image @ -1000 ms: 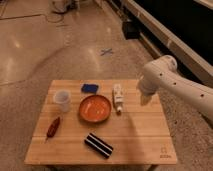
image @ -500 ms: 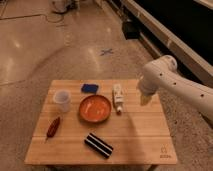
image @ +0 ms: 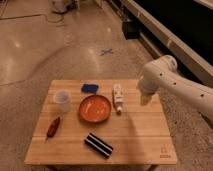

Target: Drag the pepper across the table

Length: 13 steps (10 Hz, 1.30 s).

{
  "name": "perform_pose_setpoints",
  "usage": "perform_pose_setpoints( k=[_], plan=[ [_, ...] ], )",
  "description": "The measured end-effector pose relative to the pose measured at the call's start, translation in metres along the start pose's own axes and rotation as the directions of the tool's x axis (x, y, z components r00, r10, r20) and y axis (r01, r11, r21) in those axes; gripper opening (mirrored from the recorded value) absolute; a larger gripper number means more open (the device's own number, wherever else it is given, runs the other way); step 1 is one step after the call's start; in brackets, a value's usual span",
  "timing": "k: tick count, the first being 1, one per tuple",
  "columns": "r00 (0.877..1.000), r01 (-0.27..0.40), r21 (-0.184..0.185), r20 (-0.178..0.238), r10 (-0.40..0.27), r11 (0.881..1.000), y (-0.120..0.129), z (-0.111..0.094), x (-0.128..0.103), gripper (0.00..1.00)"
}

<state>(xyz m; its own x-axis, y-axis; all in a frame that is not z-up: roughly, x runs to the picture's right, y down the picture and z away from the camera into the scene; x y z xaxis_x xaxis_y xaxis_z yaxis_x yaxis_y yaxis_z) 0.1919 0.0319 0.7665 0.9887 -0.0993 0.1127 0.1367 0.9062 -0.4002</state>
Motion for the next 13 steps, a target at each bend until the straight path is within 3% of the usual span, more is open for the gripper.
perform_pose_setpoints(
  k=[9,11,13],
  plan=[
    [1.0,0.009,-0.001,0.011,-0.009,1.0,0.001,-0.002,-0.005,0.65],
    [0.995,0.078,0.017,0.062,-0.079,0.997,0.0,-0.017,-0.043,0.65],
    [0.978,0.183,0.029,0.097,-0.185,0.983,0.006,-0.028,-0.092,0.65]
  ],
)
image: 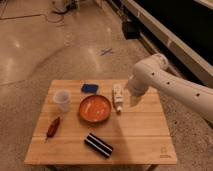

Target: Drag the pepper across the table

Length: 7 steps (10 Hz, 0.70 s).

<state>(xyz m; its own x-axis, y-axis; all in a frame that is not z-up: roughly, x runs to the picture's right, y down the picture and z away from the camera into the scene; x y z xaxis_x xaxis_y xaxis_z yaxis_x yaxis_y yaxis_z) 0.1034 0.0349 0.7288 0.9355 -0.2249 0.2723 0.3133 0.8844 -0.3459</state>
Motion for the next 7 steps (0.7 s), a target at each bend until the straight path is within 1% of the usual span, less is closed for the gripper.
perform_pose_setpoints(
  k=[1,2,3,4,5,6,7],
  plan=[
    [0.997,0.074,0.007,0.019,-0.074,0.997,-0.002,-0.002,-0.03,0.65],
    [0.988,0.148,0.017,0.034,-0.149,0.989,-0.004,-0.002,-0.058,0.65],
    [0.975,0.218,0.027,0.037,-0.219,0.976,-0.005,0.002,-0.081,0.65],
    [0.959,0.28,0.036,0.036,-0.281,0.959,-0.006,0.007,-0.102,0.65],
    [0.933,0.358,0.05,0.033,-0.359,0.933,-0.006,0.017,-0.128,0.65],
    [0.91,0.41,0.063,0.034,-0.413,0.91,-0.008,0.023,-0.149,0.65],
    [0.892,0.447,0.071,0.038,-0.451,0.892,-0.007,0.029,-0.165,0.65]
  ],
)
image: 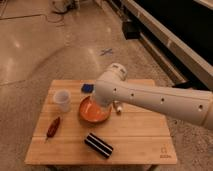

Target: Drag the pepper across the table

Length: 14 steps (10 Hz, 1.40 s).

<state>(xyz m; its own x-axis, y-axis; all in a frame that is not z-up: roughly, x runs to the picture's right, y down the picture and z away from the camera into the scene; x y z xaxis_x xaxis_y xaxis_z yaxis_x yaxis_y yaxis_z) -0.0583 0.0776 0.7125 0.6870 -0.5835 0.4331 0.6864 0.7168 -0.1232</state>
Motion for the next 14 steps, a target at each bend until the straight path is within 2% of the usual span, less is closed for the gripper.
perform_pose_setpoints(
  k=[2,3,5,8,14],
  plan=[
    [0.994,0.105,0.006,0.019,-0.105,0.994,-0.012,0.02,-0.038,0.65],
    [0.99,0.138,0.004,0.025,-0.138,0.99,-0.014,0.027,-0.05,0.65],
    [0.976,0.213,-0.01,0.046,-0.213,0.977,-0.02,0.049,-0.08,0.65],
    [0.961,0.266,-0.036,0.084,-0.262,0.963,-0.019,0.076,-0.106,0.65],
    [0.962,0.263,-0.039,0.084,-0.259,0.964,-0.018,0.077,-0.104,0.65]
  ],
)
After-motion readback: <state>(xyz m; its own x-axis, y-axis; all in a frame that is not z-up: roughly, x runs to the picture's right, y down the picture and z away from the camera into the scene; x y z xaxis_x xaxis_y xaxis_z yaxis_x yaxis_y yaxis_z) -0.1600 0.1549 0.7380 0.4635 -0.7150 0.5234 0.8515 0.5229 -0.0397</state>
